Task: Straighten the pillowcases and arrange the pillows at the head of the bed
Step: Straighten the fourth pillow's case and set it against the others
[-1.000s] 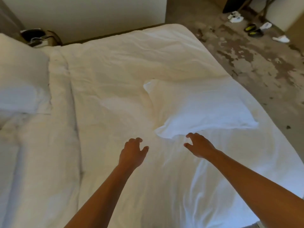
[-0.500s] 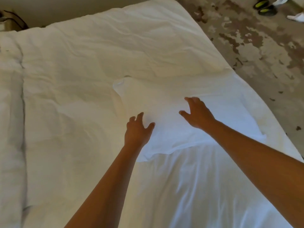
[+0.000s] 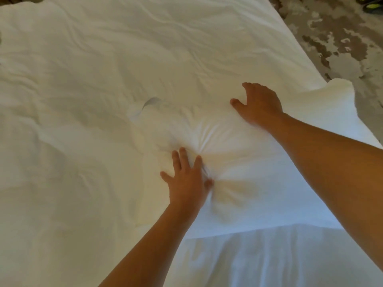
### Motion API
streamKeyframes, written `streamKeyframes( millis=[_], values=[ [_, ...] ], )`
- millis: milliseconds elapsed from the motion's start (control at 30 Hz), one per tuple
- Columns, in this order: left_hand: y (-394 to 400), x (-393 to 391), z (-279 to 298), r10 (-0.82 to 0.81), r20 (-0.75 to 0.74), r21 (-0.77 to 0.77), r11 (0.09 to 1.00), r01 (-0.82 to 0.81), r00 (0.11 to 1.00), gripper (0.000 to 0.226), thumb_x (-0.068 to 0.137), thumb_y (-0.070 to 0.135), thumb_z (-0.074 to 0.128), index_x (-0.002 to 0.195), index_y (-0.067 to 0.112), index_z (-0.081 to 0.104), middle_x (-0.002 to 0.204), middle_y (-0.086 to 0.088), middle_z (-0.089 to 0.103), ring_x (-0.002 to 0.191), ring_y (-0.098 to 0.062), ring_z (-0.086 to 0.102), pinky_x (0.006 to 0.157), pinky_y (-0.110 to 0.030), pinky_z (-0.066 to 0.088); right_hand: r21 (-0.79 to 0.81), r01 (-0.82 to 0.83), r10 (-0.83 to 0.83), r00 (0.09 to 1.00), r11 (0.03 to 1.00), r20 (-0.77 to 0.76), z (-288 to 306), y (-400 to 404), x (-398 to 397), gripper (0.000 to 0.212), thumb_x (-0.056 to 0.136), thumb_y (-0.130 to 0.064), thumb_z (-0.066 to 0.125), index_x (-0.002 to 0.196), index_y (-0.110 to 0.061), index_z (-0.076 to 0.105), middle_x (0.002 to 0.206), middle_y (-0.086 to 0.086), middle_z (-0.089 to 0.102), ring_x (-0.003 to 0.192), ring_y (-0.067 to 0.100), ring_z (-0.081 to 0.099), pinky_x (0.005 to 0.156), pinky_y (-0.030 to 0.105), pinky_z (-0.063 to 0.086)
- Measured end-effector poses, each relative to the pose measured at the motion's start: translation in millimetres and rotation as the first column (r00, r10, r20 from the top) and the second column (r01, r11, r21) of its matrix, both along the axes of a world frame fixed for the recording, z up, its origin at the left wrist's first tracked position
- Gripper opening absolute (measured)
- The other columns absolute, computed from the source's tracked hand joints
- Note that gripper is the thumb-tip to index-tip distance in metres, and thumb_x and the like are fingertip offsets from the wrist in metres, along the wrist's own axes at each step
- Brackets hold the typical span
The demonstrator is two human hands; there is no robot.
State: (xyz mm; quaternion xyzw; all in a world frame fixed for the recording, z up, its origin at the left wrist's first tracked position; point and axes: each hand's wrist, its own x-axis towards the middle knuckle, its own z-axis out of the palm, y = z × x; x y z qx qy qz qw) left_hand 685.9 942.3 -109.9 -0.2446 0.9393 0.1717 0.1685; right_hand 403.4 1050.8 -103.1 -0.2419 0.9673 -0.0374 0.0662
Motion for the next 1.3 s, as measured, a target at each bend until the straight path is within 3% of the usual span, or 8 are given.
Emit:
streamKeyframes(
  millis=[267, 567, 733, 867, 967, 1033, 1133, 1300],
  values=[
    [-6, 6, 0, -0.013, 0.017, -0.04, 0.999, 0.014, 1.0, 0.075, 0.089, 0.06, 0.061, 0.153, 0.032, 0.032, 0.169, -0.014, 0.006, 0.158, -0.032, 0.0, 0.109, -0.068, 0.033, 0.118, 0.038, -0.044, 0.998, 0.992, 0.044, -29, 3, 19, 0.102, 0.081, -0.093, 0.001, 0.156, -0.034, 0.036, 0.134, 0.015, 0.069, 0.122, 0.042, 0.062, 0.1, 0.051, 0.039],
    [-20, 36, 54, 0.076, 0.063, 0.216, 0.972, -0.088, 0.995, 0.061, 0.08, 0.062, 0.07, 0.131, 0.03, 0.061, 0.138, 0.0, 0.048, 0.132, -0.022, 0.051, 0.104, -0.043, 0.048, 0.0, 0.039, -0.039, 0.996, 0.999, -0.082, 8, 50, 107, 0.079, 0.088, -0.09, 0.017, 0.092, -0.025, 0.062, 0.07, 0.005, 0.066, 0.077, 0.035, 0.069, 0.066, 0.037, 0.035],
    [-9, 63, 134, -0.017, -0.318, -0.006, 1.0, 0.016, 0.948, 0.058, 0.083, 0.062, 0.065, 0.123, 0.021, 0.057, 0.118, 0.001, 0.056, 0.112, -0.024, 0.055, 0.081, -0.035, 0.05, -0.088, 0.095, -0.104, 0.989, 0.992, -0.11, 71, 93, 178, 0.081, 0.082, -0.098, 0.019, 0.078, -0.027, 0.056, 0.059, -0.002, 0.06, 0.068, 0.031, 0.071, 0.058, 0.033, 0.042],
    [3, 92, 189, -0.312, -0.364, -0.281, 0.935, 0.216, 0.878, 0.084, 0.082, 0.066, 0.062, 0.148, 0.017, 0.043, 0.152, -0.011, 0.043, 0.146, -0.034, 0.034, 0.117, -0.054, 0.033, -0.117, 0.109, -0.121, 0.988, 0.987, -0.099, 119, 125, 247, 0.085, 0.077, -0.102, 0.02, 0.079, -0.028, 0.063, 0.077, 0.0, 0.075, 0.078, 0.032, 0.074, 0.065, 0.036, 0.048],
    [5, 125, 219, -0.375, -0.152, -0.237, 0.912, 0.334, 0.915, 0.102, 0.08, 0.079, 0.054, 0.159, 0.02, 0.026, 0.165, -0.014, 0.027, 0.157, -0.033, 0.013, 0.124, -0.062, 0.004, -0.177, 0.106, -0.122, 0.989, 0.978, -0.084, 153, 143, 307, 0.081, 0.074, -0.103, 0.024, 0.067, -0.028, 0.054, 0.068, -0.002, 0.072, 0.074, 0.032, 0.073, 0.06, 0.034, 0.045],
    [2, 151, 235, -0.379, -0.1, -0.181, 0.916, 0.358, 0.92, 0.1, 0.08, 0.082, 0.051, 0.157, 0.021, 0.029, 0.155, -0.011, 0.04, 0.149, -0.034, 0.03, 0.124, -0.059, 0.011, -0.249, 0.107, -0.133, 0.987, 0.963, -0.089, 174, 147, 338, 0.078, 0.075, -0.101, 0.03, 0.059, -0.026, 0.044, 0.056, -0.005, 0.062, 0.066, 0.031, 0.07, 0.057, 0.031, 0.04],
    [-11, 210, 268, -0.372, -0.195, -0.201, 0.921, 0.334, 0.908, 0.079, 0.085, 0.078, 0.049, 0.136, 0.018, 0.051, 0.124, -0.005, 0.055, 0.117, -0.03, 0.054, 0.101, -0.045, 0.04, -0.34, 0.088, -0.121, 0.99, 0.936, -0.077, 209, 133, 388, 0.081, 0.076, -0.1, 0.039, 0.059, -0.021, 0.039, 0.048, -0.008, 0.048, 0.055, 0.025, 0.06, 0.054, 0.032, 0.042],
    [-57, 337, 315, -0.266, -0.341, -0.287, 0.943, 0.17, 0.902, 0.06, 0.091, 0.069, 0.046, 0.108, 0.013, 0.062, 0.102, -0.005, 0.058, 0.097, -0.029, 0.054, 0.079, -0.04, 0.041, -0.431, -0.012, -0.01, 0.999, 0.902, -0.049, 258, 60, 481, 0.083, 0.075, -0.1, 0.041, 0.059, -0.018, 0.04, 0.047, -0.007, 0.046, 0.052, 0.019, 0.051, 0.053, 0.033, 0.039]
  ],
)
